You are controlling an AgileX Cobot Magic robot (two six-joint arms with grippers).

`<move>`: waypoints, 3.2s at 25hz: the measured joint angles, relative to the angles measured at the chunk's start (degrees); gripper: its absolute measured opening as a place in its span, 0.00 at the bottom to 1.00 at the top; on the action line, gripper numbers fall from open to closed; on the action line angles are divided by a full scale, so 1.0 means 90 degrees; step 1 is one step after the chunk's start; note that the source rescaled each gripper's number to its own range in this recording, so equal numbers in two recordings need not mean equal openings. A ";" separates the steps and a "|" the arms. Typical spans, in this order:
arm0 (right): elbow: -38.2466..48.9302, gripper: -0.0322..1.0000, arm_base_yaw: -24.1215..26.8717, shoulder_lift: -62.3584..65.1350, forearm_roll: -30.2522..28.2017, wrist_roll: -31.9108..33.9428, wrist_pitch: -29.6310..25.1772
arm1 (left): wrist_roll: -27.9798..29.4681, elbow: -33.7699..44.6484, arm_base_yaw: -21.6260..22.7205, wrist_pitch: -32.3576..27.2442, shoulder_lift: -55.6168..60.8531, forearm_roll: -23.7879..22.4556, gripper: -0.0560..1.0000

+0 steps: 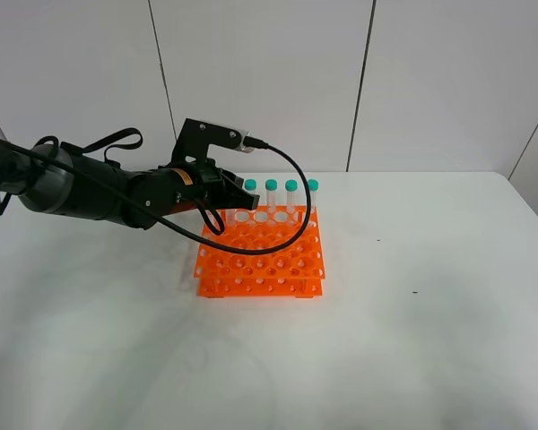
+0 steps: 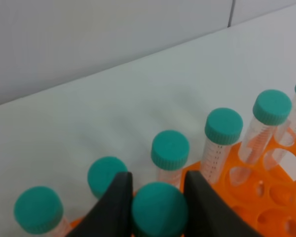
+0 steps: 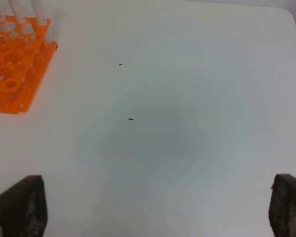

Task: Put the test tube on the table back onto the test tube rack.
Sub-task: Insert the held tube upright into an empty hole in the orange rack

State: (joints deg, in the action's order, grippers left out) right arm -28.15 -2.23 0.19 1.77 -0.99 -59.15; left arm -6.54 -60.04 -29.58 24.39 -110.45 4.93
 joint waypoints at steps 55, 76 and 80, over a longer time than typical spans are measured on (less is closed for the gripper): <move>0.0000 1.00 0.0000 0.0000 0.0000 0.0000 0.0000 | 0.0328 0.0000 0.0000 0.0189 -0.0439 0.0006 0.06; 0.0000 1.00 0.0000 0.0000 0.0000 0.0000 0.0000 | 0.0377 0.0000 0.0000 0.0145 -0.0306 0.0006 0.15; 0.0000 1.00 0.0000 0.0000 0.0000 0.0000 0.0000 | 0.0377 0.0000 0.0000 0.0145 -0.0306 0.0006 0.25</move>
State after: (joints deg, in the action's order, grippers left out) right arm -28.15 -2.23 0.19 1.77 -0.99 -59.15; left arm -3.14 -60.04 -29.58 25.70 -113.20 4.98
